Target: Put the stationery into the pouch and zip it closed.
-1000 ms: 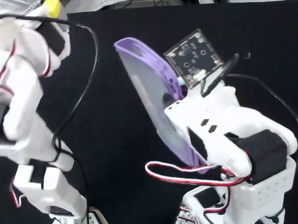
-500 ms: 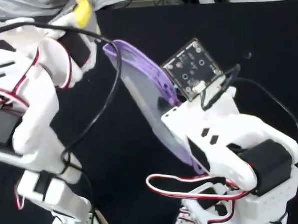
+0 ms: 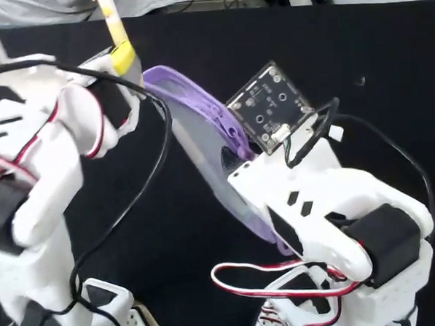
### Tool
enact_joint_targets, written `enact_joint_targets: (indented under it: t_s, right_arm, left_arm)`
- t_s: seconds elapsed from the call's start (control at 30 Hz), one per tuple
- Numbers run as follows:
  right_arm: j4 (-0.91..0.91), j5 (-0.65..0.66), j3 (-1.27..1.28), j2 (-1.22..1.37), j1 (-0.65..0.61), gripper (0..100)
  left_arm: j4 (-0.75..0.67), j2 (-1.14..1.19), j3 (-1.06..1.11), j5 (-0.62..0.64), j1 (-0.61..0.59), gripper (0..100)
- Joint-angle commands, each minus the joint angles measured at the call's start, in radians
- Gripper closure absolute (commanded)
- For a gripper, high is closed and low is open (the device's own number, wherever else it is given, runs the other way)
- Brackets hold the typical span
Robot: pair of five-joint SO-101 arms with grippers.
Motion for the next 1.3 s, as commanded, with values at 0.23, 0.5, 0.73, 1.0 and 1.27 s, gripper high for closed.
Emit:
enact_joint_targets:
  t_s: [0.23, 0.5, 0.73, 1.0, 1.27]
  right_arm:
    - [-0.021, -0.011, -0.013, -0.03, -0.017, 98.8]
    - [-0.021, -0.011, -0.008, -0.03, -0.018, 98.8]
    - [-0.021, -0.011, -0.007, -0.03, -0.02, 98.8]
    - [-0.014, -0.011, -0.01, -0.03, -0.021, 98.8]
    - [-0.017, -0.011, -0.013, -0.03, -0.017, 98.8]
  left_arm:
    - [-0.519, -0.402, 0.677, -0.002, 0.005, 97]
    - [-0.815, -0.614, 0.993, -0.057, 0.005, 97]
    - [-0.916, -0.614, 1.049, -0.063, 0.005, 97]
    - [-1.023, -0.534, 1.173, -0.066, 0.005, 97]
    - [-1.042, -0.577, 1.314, -0.066, 0.012, 96]
